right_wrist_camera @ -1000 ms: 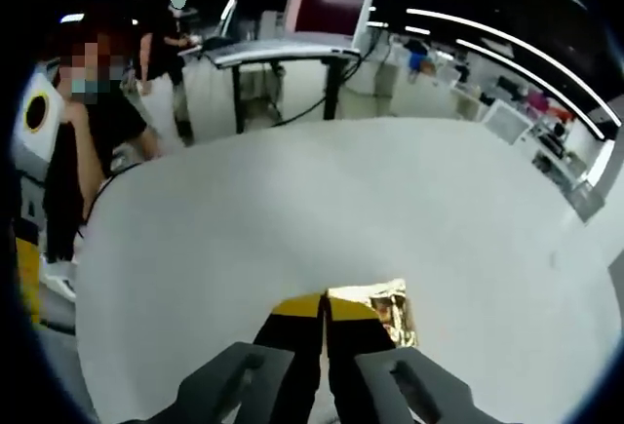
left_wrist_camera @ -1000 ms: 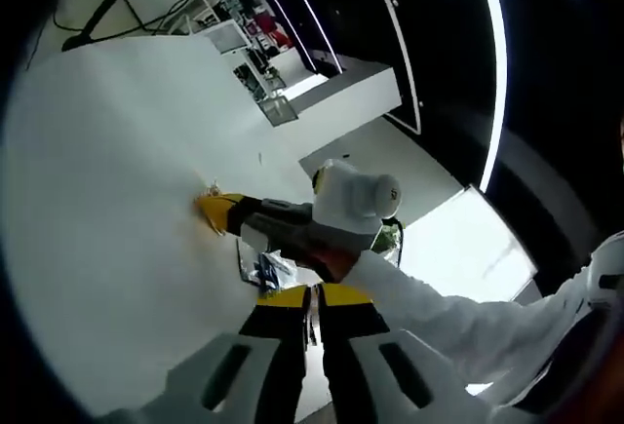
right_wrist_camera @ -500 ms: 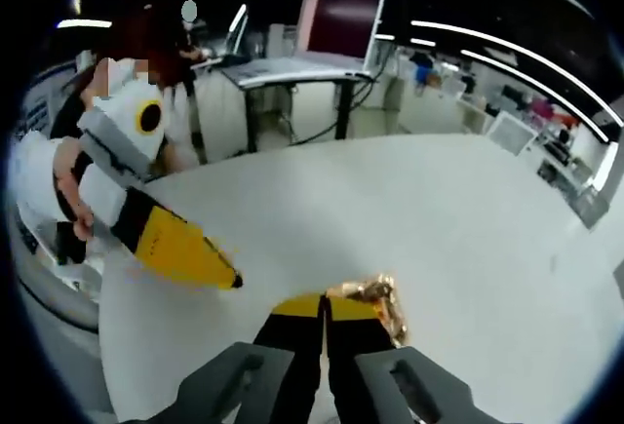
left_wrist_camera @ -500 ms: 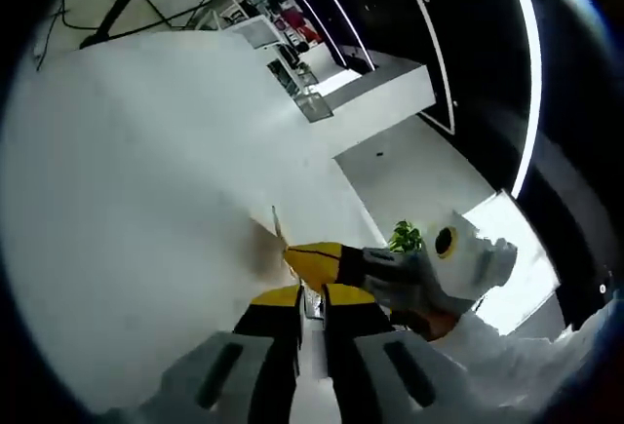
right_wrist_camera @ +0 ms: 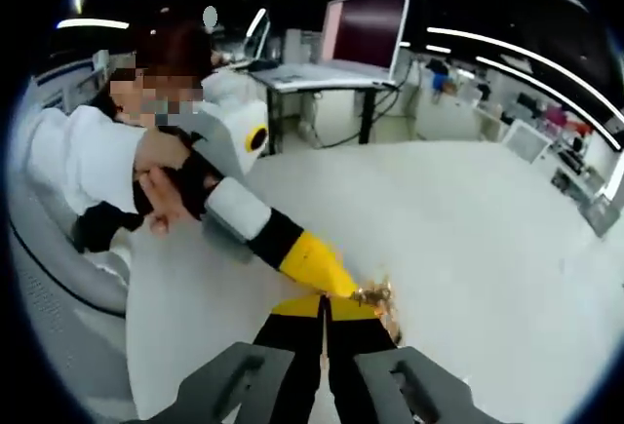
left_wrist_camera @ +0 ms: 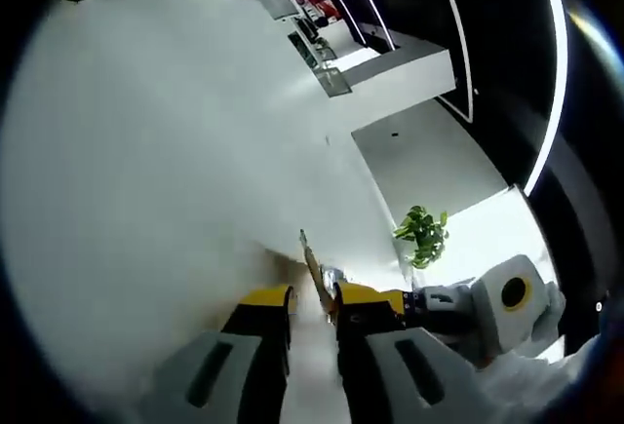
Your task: Arrange the skincare products in the storage area until every visible bottle or jar stands upright without overlapping.
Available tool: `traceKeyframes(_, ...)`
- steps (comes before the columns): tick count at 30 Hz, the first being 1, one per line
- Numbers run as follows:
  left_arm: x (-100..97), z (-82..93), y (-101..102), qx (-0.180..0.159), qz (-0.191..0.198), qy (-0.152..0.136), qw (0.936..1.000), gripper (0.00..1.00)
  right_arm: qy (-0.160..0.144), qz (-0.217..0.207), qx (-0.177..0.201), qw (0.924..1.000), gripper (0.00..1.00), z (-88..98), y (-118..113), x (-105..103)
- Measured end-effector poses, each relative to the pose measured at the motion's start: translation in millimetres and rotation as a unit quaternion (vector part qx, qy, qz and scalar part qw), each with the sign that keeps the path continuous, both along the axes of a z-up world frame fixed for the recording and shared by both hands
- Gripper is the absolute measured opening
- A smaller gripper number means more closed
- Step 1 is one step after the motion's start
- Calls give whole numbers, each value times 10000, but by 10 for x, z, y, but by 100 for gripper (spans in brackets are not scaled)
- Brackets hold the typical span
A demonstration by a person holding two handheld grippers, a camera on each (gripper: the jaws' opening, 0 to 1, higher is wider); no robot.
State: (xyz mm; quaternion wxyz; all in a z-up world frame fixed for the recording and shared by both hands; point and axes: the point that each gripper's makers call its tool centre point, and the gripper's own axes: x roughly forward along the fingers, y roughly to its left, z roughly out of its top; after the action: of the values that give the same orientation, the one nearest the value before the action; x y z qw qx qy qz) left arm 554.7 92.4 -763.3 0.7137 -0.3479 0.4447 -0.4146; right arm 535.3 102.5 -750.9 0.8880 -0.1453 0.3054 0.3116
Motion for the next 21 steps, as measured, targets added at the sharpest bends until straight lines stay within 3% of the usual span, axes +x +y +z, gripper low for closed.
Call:
traceKeyframes(2, -10, -24, -10, 73, -44, -27, 10000, 14, 67, 12, 68, 10000, 0, -8, 15, -49)
traceKeyframes(4, -34, -30, -23, 72, -105, -2, 9999, 13, 30, 111, -114, 9999, 0, -51, -3, -85)
traceKeyframes(8, -157, -86, -68, 155, -453, 88, 9988, 13, 79, 110, -60, 9999, 0, -70, 7, -155)
traceKeyframes(14, -205, -145, -78, 208, -551, 207, 9980, 12, 13, 293, -181, 9994, 0, -35, 24, -236)
traceKeyframes(19, -252, -171, -103, 238, -654, 245, 9973, 10, 99, 130, -422, 9990, 0, -117, -133, -270)
traceKeyframes(21, -251, -168, -104, 234, -646, 232, 9974, 10, 309, -5, -551, 9980, 0, -182, -233, -305)
